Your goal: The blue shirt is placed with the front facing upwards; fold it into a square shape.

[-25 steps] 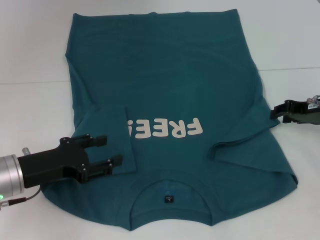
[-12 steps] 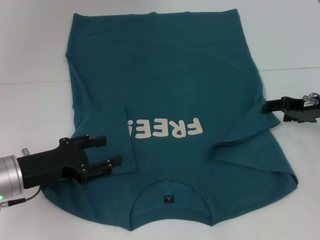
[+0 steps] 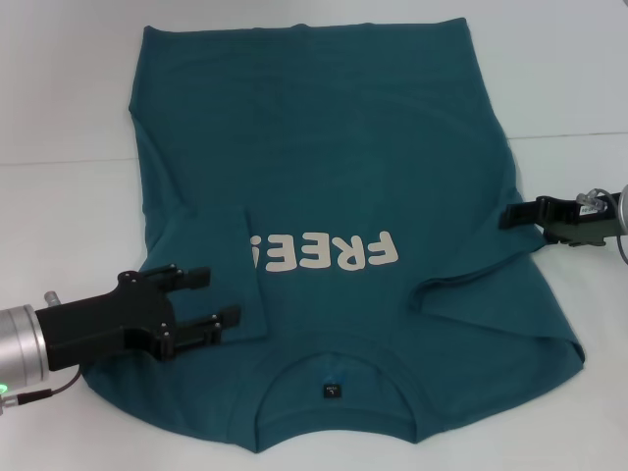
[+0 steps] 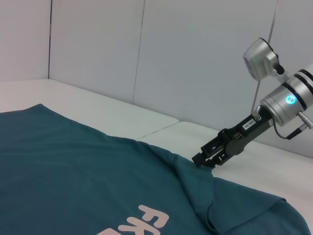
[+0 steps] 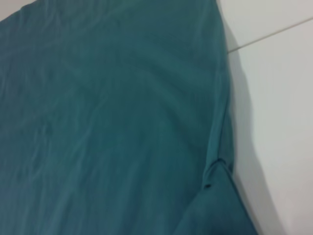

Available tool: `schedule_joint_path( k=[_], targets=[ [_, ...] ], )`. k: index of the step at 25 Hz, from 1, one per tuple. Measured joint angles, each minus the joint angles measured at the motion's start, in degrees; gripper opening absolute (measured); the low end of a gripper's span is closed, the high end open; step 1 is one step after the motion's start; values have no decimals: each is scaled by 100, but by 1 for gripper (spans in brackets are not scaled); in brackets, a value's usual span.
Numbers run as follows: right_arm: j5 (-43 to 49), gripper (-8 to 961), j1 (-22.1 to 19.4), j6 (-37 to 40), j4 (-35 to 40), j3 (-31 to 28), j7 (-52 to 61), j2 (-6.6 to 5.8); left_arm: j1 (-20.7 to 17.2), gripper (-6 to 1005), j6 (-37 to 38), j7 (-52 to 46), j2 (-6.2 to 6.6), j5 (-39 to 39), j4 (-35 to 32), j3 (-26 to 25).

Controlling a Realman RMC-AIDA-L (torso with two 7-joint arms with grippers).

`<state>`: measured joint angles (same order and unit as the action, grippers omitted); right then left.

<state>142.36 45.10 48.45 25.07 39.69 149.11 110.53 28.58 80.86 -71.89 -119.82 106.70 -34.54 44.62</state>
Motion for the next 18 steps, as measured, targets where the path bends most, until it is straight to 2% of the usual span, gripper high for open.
schedule_joint_path(
  k=[7, 12, 18],
  targets=[
    [0, 799, 66, -33, -72, -4, 15, 47, 6, 711, -8, 0, 2, 0, 0, -6],
    [-161, 701, 68, 110, -5, -23, -167, 65, 7, 712, 3, 0, 4, 0, 0, -22],
    [-298, 452, 40, 184, 12, 4, -361, 62, 1, 711, 6, 0, 11, 0, 0, -23]
  ],
)
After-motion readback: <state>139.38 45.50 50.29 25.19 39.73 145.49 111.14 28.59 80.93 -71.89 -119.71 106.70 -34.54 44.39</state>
